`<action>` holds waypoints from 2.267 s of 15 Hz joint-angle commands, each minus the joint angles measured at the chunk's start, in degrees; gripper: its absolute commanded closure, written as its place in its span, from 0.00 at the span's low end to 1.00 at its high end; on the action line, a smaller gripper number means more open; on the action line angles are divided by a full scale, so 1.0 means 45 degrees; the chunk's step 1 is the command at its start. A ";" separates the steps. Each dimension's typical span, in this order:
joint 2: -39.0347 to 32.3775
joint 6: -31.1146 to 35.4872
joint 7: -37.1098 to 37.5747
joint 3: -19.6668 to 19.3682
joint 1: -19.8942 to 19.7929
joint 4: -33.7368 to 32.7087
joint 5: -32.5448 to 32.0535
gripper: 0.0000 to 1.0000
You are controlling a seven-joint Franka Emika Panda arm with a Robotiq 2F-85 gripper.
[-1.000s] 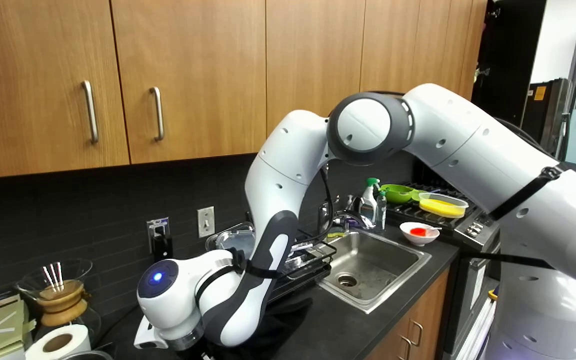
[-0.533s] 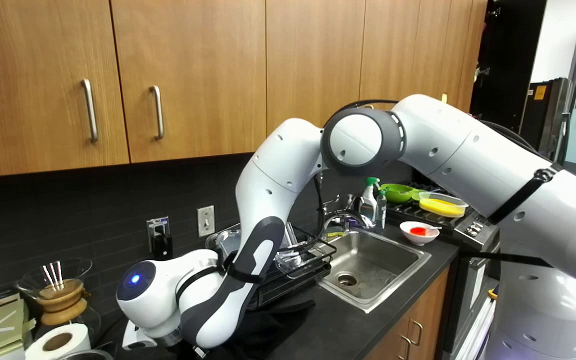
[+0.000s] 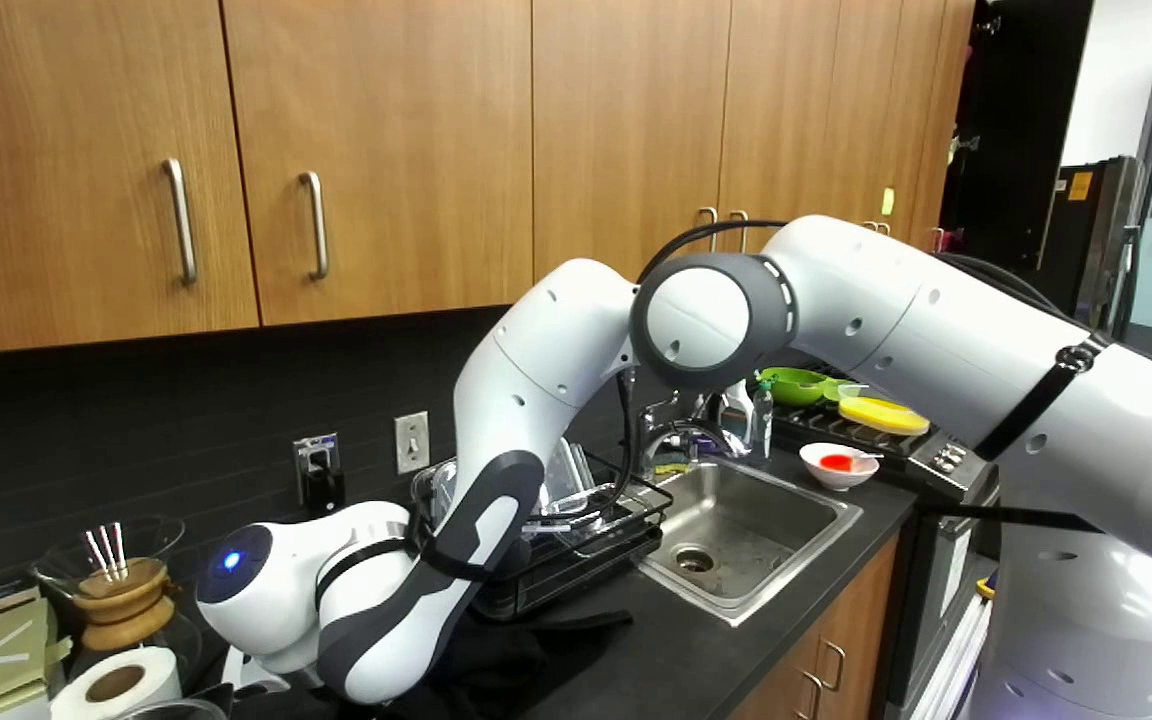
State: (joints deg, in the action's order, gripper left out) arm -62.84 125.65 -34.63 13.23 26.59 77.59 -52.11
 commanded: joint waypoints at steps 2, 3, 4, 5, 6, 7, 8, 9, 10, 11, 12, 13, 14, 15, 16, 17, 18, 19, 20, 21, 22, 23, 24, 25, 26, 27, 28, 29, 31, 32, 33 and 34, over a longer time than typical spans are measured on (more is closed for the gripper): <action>-0.0498 -0.0240 -0.0425 -0.0055 0.0132 -0.0854 0.0314 0.98; -0.0525 -0.0202 -0.0358 -0.0079 0.0144 -0.0882 0.0326 0.98; -0.0478 -0.0112 -0.0202 -0.0108 0.0144 -0.0757 0.0306 0.98; -0.0446 -0.0029 -0.0089 -0.0127 0.0140 -0.0663 0.0279 0.98; -0.0371 0.0055 0.0074 -0.0135 0.0123 -0.0480 0.0263 0.98; -0.0312 0.0138 0.0288 -0.0140 0.0112 -0.0302 0.0264 0.98; -0.0256 0.0222 0.0502 -0.0147 0.0106 -0.0131 0.0242 0.98; -0.0183 0.0303 0.0795 -0.0148 0.0099 0.0112 0.0241 0.98; -0.0130 0.0380 0.1061 -0.0136 0.0085 0.0294 0.0243 0.98; -0.0019 0.0563 0.1408 -0.0134 0.0054 0.0593 0.0194 0.98; 0.0112 0.0762 0.1787 -0.0108 -0.0002 0.0933 0.0180 0.98; 0.0224 0.0921 0.2152 -0.0098 -0.0030 0.1197 0.0171 0.98; 0.0387 0.1096 0.2539 -0.0092 -0.0051 0.1554 0.0173 0.98; 0.0535 0.1315 0.2961 -0.0096 -0.0051 0.1896 0.0149 0.98; 0.0724 0.1520 0.3403 -0.0090 -0.0059 0.2296 0.0156 0.98; 0.0899 0.1818 0.3871 -0.0096 -0.0063 0.2719 0.0113 0.98; 0.1048 0.2128 0.4259 -0.0100 -0.0068 0.3078 0.0059 0.98; 0.1204 0.2358 0.4696 -0.0137 -0.0036 0.3454 0.0003 0.98; 0.1375 0.2648 0.5073 -0.0161 -0.0033 0.3841 -0.0079 0.98; 0.1511 0.2921 0.5476 -0.0201 -0.0010 0.4182 -0.0188 0.98; 0.1655 0.3190 0.5912 -0.0266 0.0021 0.4535 -0.0338 0.98; 0.1777 0.3433 0.6297 -0.0316 0.0047 0.4823 -0.0456 0.98; 0.1885 0.3749 0.6690 -0.0385 0.0064 0.5121 -0.0637 0.98; 0.1994 0.3985 0.7032 -0.0427 0.0072 0.5377 -0.0768 0.98; 0.2077 0.4182 0.7306 -0.0466 0.0074 0.5597 -0.0891 0.98; 0.2142 0.4345 0.7547 -0.0516 0.0096 0.5751 -0.1015 0.98; 0.2209 0.4464 0.7666 -0.0557 0.0098 0.5875 -0.1096 0.98; 0.2263 0.4585 0.7797 -0.0596 0.0112 0.5976 -0.1218 0.98; 0.2376 0.4781 0.7951 -0.0662 0.0128 0.6158 -0.1414 0.98; 0.2382 0.4853 0.8052 -0.0683 0.0129 0.6194 -0.1524 0.98; 0.2416 0.4934 0.8074 -0.0696 0.0107 0.6268 -0.1613 0.98; 0.2385 0.5022 0.8054 -0.0707 0.0080 0.6226 -0.1731 0.98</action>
State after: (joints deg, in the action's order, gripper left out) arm -50.45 145.23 -0.64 11.06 26.67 103.10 -58.18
